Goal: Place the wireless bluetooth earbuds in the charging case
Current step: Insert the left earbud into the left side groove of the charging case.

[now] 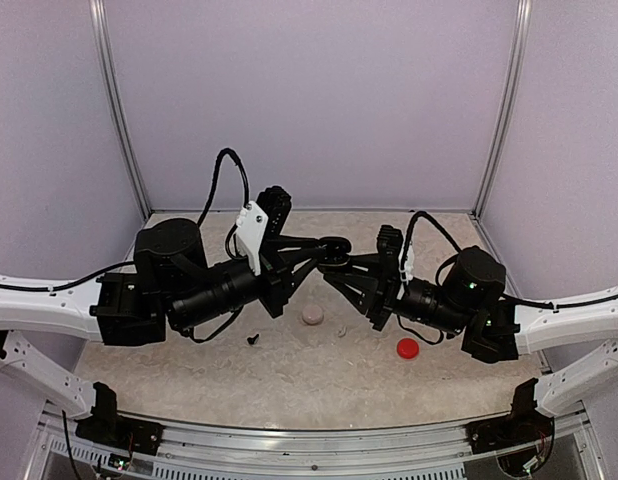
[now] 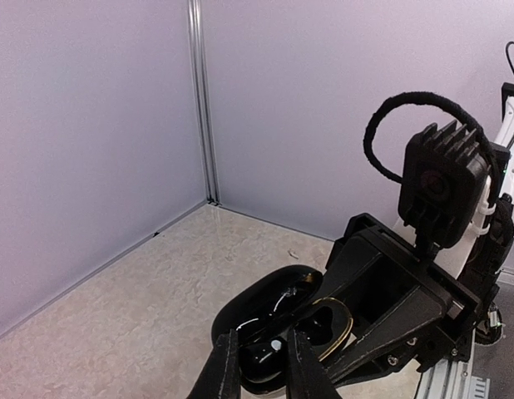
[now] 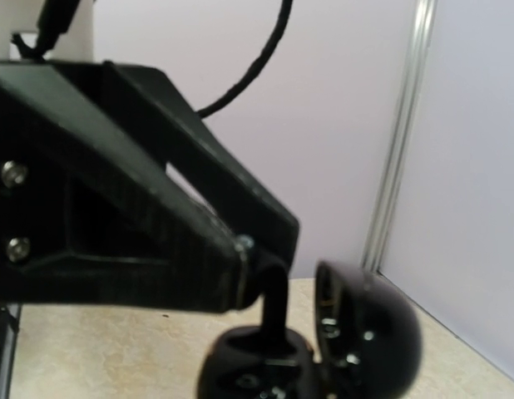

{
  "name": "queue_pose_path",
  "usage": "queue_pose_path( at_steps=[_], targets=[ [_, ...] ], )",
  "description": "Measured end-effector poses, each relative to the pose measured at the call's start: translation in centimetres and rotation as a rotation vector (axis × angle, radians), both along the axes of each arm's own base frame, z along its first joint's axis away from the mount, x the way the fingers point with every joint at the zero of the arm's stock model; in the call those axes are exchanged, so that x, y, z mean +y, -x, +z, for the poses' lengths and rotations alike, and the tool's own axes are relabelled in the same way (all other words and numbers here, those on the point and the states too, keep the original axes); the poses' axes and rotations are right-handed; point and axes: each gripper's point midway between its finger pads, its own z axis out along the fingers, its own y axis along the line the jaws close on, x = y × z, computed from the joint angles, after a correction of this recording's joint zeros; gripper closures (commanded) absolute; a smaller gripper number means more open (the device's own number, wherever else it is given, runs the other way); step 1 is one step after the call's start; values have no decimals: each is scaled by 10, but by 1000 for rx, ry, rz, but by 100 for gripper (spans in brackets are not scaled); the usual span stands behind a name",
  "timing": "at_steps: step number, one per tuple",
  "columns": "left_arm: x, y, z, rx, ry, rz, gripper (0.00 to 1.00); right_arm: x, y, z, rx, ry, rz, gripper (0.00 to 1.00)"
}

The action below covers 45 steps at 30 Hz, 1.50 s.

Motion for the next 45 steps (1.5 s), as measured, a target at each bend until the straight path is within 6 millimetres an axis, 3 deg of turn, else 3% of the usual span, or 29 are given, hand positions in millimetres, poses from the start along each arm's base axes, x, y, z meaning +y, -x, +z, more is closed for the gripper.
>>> queue_pose_path(
  at_steps=[6,29,38,45],
  targets=[
    [-3,-7,-2,35,5,33,86,-2,-6,0,-3,3,-38,100],
    [-8,-3,-8,85,10,-7,63,-2,-6,1,-10,1,-37,100],
    [-5,-3,-8,89,10,-5,39,-2,-4,2,-14,-7,-27,100],
    [9,6,-31,94,-35,-29,23,-8,2,18,-29,-59,-8,100]
  ],
)
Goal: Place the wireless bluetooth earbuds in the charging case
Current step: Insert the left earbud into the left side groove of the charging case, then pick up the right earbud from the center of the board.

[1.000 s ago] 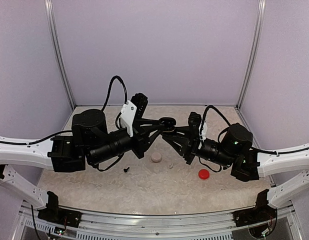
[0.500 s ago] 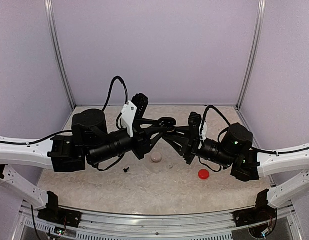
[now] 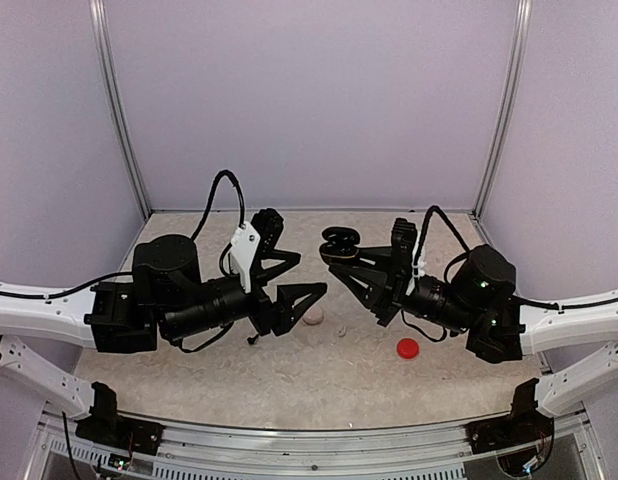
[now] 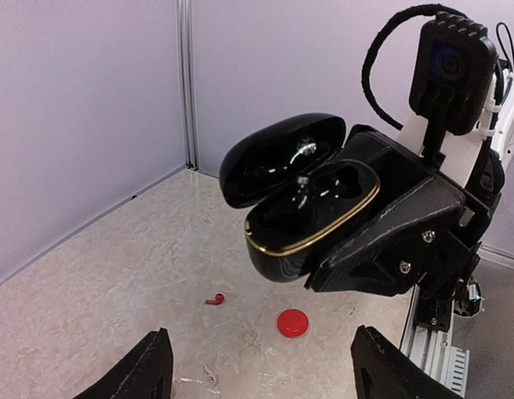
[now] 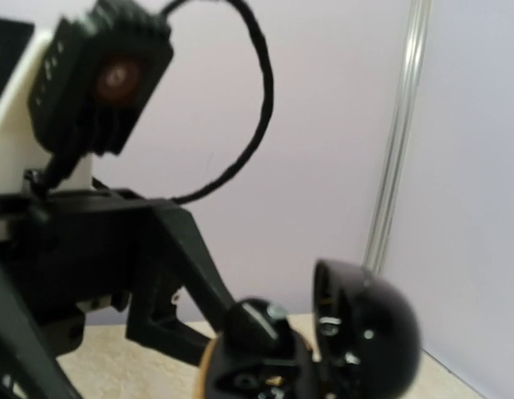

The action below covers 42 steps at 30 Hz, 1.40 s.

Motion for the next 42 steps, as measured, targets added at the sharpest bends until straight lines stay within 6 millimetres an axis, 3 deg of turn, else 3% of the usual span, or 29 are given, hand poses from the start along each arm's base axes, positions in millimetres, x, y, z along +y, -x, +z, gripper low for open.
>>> queue_pose_path(
  at_steps=[5,13,20,24,27,32,39,42],
  targets=[
    [13,7,3,-10,18,-21,2,-3,5,3,-10,-6,27,100],
    [39,14,11,-5,74,-25,1,-7,19,7,-32,8,96,100],
    [73,-28,4,121,116,119,1,-9,24,2,-19,44,121,100],
    [88,-47,-20,232,85,199,1,-10,26,-4,7,71,129,100],
    [98,-57,-44,330,48,254,9,-13,27,-7,27,81,131,100],
    [112,-70,-98,499,-58,356,17,-18,27,-15,51,100,127,100],
    [134,-57,-189,617,-196,419,22,-22,25,-25,79,118,118,100],
    [150,-48,-209,589,-145,416,22,-23,25,-28,86,125,117,100]
  ],
)
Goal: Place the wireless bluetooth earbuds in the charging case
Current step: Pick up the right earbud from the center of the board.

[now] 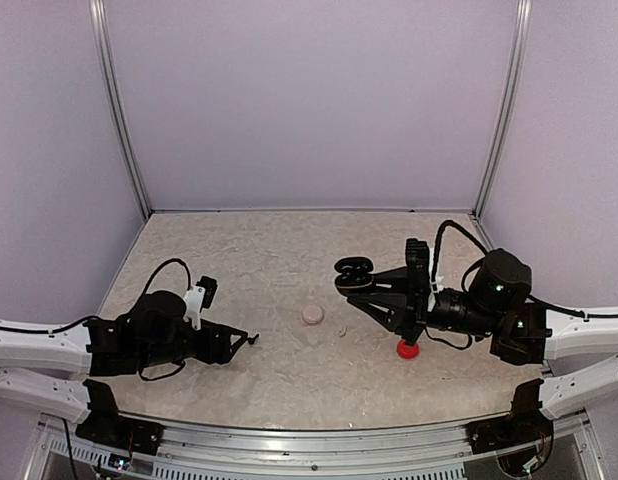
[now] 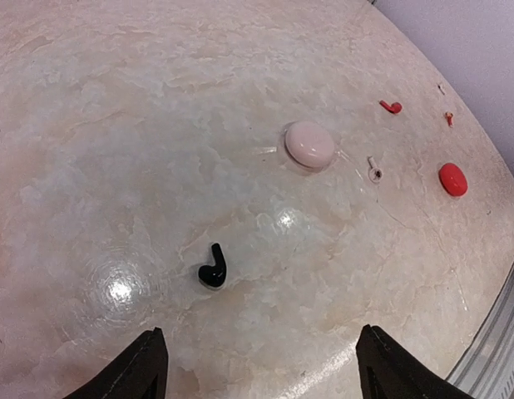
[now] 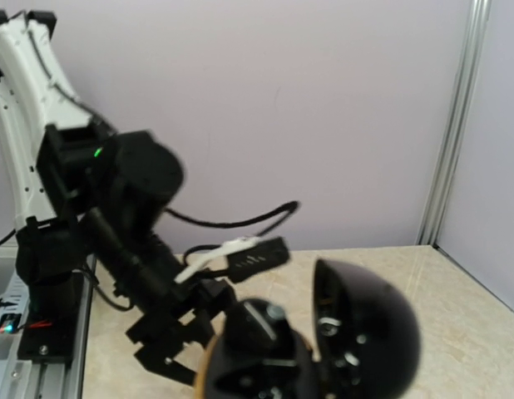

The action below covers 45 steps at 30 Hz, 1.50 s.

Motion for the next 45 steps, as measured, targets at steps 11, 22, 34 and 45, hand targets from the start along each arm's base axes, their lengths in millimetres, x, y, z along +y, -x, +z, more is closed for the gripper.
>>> queue_pose_path(
  at_steps=[11,22,34,45],
  targets=[
    [7,-4,-1,-177,88,10,28,-4,-2,2,3,-4,-8,100],
    [4,-1,-53,-170,-67,-55,30,-3,-1,2,15,-8,7,100],
    [-5,0,-90,-245,-181,-161,36,-4,0,4,34,-19,14,100],
    [-10,-13,-96,-311,-165,-149,44,-6,0,8,37,-33,8,100]
  ],
)
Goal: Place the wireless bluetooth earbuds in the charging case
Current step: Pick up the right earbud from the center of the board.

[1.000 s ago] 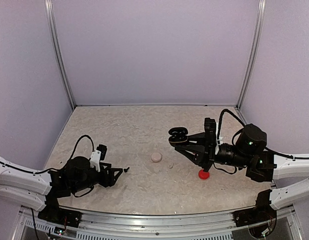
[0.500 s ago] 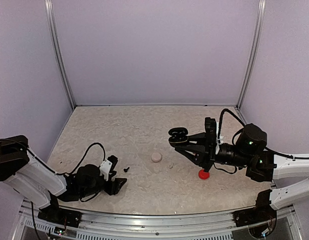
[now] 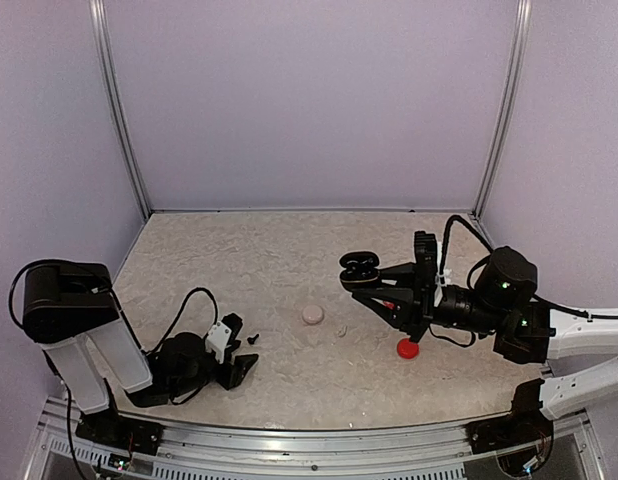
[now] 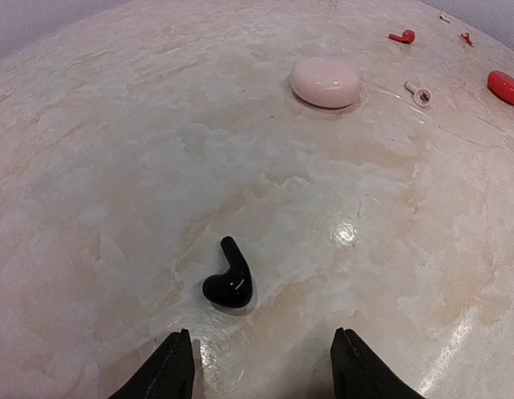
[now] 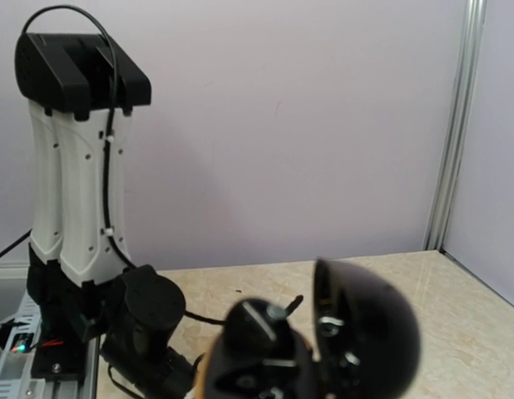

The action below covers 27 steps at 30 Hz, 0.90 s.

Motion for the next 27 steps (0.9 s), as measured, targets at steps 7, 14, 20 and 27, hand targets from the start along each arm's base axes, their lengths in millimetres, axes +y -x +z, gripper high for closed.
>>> queue_pose_path(
  at_steps=[7,14,20,27],
  targets=[
    [-4,-13,0,-13,20,21,50,-2,0,3,-5,-9,-6,100],
    [-4,-22,1,-11,22,30,57,-4,-1,0,-1,-4,-15,100],
    [-7,-29,0,-14,13,28,65,-5,-2,-3,2,3,-21,100],
    [-7,-35,0,-11,10,35,78,-8,-2,0,-4,-6,-27,100]
  ],
)
